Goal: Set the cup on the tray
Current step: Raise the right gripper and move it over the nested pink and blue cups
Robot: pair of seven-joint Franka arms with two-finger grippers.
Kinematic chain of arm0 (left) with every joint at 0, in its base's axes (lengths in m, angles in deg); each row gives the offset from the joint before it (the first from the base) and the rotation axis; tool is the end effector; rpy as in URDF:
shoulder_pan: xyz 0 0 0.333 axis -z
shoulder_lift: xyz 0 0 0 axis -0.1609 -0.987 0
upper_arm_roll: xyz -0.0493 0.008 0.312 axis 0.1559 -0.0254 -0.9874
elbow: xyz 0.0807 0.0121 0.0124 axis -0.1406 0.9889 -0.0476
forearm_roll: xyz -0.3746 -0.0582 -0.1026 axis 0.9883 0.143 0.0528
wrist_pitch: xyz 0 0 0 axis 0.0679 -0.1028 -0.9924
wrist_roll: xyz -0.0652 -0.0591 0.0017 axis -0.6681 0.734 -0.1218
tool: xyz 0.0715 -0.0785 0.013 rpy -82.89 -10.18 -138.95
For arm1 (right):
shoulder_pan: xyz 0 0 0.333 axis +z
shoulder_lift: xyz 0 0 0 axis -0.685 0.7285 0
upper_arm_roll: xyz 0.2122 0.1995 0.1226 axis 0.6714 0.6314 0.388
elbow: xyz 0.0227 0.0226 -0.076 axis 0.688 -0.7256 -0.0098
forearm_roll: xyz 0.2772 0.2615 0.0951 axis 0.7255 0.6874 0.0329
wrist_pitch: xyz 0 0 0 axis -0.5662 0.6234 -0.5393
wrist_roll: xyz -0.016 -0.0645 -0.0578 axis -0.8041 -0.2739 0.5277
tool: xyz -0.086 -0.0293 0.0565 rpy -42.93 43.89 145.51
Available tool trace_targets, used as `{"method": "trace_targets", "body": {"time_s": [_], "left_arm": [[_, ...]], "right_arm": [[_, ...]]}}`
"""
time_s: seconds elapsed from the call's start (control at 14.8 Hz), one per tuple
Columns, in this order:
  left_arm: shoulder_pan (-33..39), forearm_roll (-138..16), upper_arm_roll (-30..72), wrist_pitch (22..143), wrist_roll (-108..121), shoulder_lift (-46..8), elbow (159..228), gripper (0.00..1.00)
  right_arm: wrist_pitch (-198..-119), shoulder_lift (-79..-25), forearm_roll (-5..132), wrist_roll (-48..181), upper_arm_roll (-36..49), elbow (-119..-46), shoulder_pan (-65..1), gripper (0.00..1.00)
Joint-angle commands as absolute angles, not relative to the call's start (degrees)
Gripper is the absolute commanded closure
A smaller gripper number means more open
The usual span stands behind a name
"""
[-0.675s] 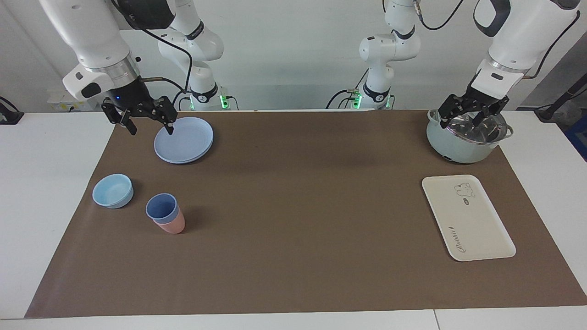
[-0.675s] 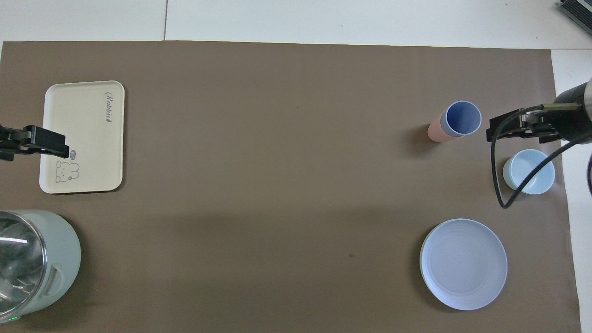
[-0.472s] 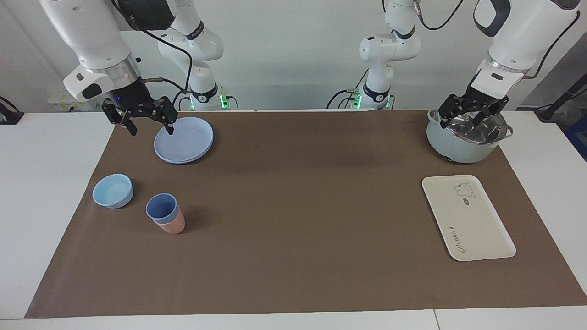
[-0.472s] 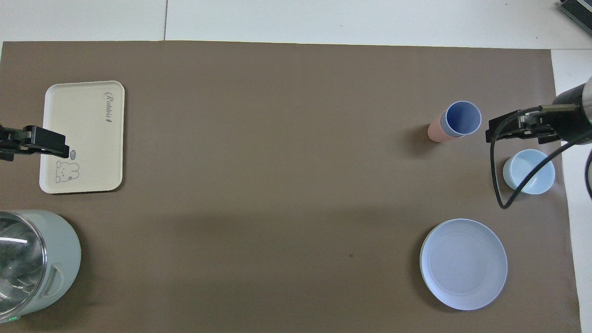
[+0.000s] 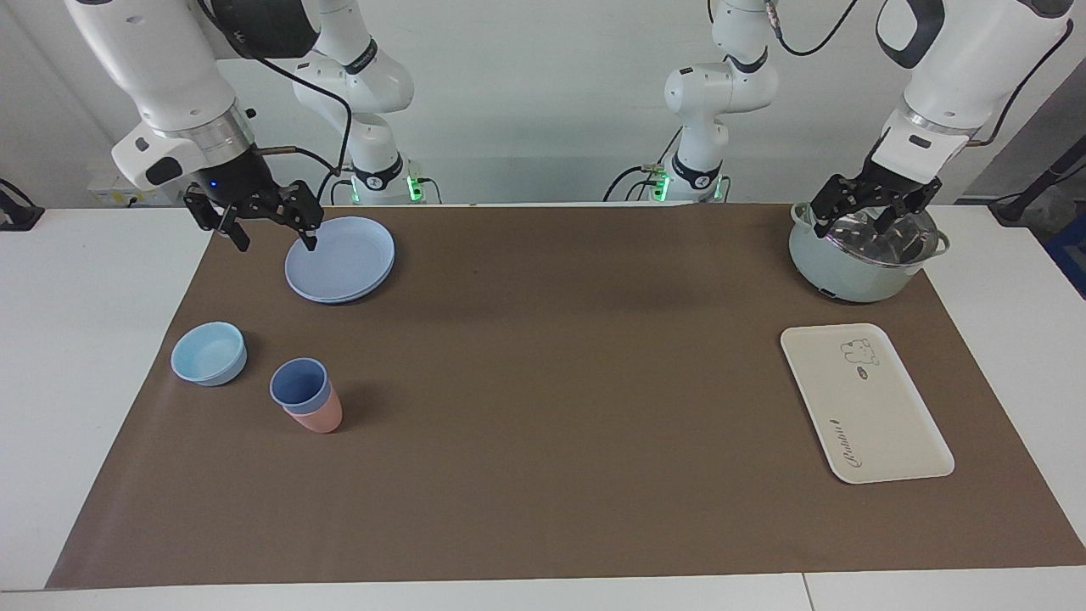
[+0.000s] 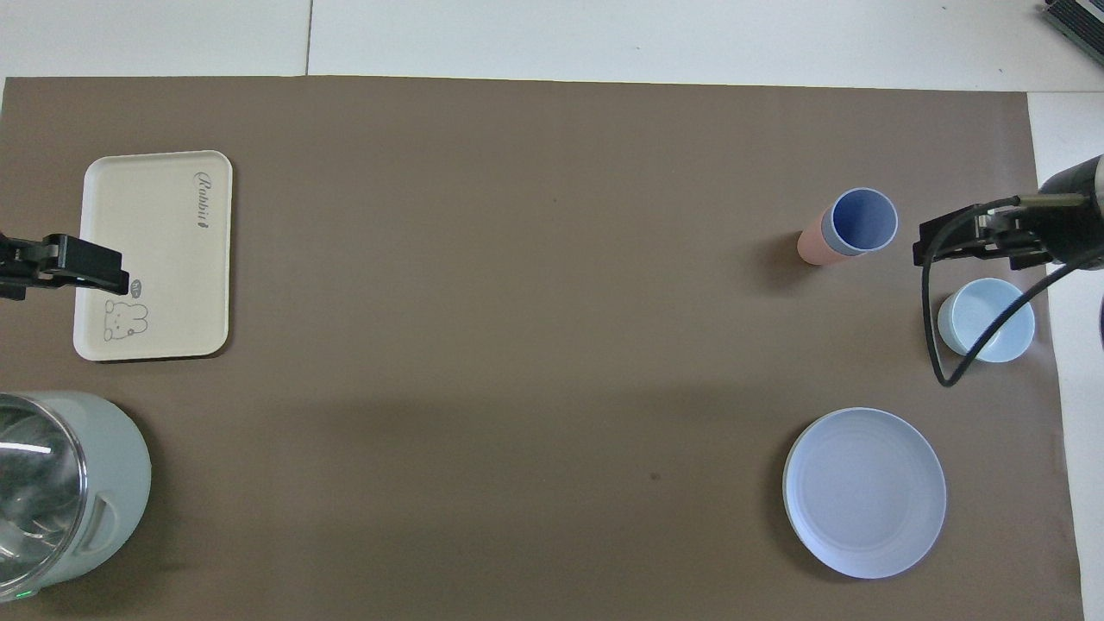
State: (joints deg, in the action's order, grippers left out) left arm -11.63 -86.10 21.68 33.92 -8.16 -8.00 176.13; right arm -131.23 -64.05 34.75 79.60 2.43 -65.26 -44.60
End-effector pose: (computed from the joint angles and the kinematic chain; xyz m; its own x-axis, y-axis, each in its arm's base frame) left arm 0.5473 -0.0175 0.6199 0.9998 -0.0129 -0.0166 -0.0128 -0.9999 0.0023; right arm 0.5719 0.0187 0.6255 0.9983 -0.0563 0.0126 -0.0559 -0.9980 -0.0307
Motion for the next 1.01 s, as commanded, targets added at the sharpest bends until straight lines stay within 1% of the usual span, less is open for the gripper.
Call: {"method": "trace_targets", "body": {"time_s": [0.0,0.07,0.2,0.34,0.47,0.61,0.81,0.94], "left_arm": [[-11.98,-85.45,21.78,34.18,-7.76,-6.36,177.88,0.0],[-11.98,-85.45,21.78,34.18,-7.67,-6.36,177.88,0.0],[-11.98,-85.45,21.78,34.18,-7.76,-6.36,177.88,0.0],[-11.98,-85.45,21.78,34.18,-7.67,-6.36,177.88,0.0],[-11.98,-85.45,21.78,34.18,-7.67,-6.36,177.88,0.0],[-11.98,-85.45,21.78,34.18,-7.67,-6.36,177.88,0.0],[-11.98,-85.45,21.78,34.18,-7.67,-6.36,177.88,0.0],[-11.98,-85.45,21.86,34.18,-7.67,-6.36,177.88,0.0]], "right_arm": [[-133.49,-64.54,35.06,84.25,2.38,-66.42,-46.13,0.06],[-134.11,-64.01,35.15,88.46,2.38,-66.16,-47.36,0.06],[-137.96,-62.35,35.23,95.68,2.38,-65.89,-49.03,0.06],[-139.2,-59.63,35.32,101.39,2.38,-64.58,-50.79,0.07],[-140.88,-55.42,36.37,106.85,2.3,-62.56,-52.46,0.07],[-140.88,-49.45,38.74,111.16,2.29,-57.57,-54.48,0.07],[-142.36,-40.48,39.1,118.71,2.29,-50.27,-55.36,0.06],[-144.48,-37.21,39.19,120.23,2.47,-49.28,-56.77,0.06]]}}
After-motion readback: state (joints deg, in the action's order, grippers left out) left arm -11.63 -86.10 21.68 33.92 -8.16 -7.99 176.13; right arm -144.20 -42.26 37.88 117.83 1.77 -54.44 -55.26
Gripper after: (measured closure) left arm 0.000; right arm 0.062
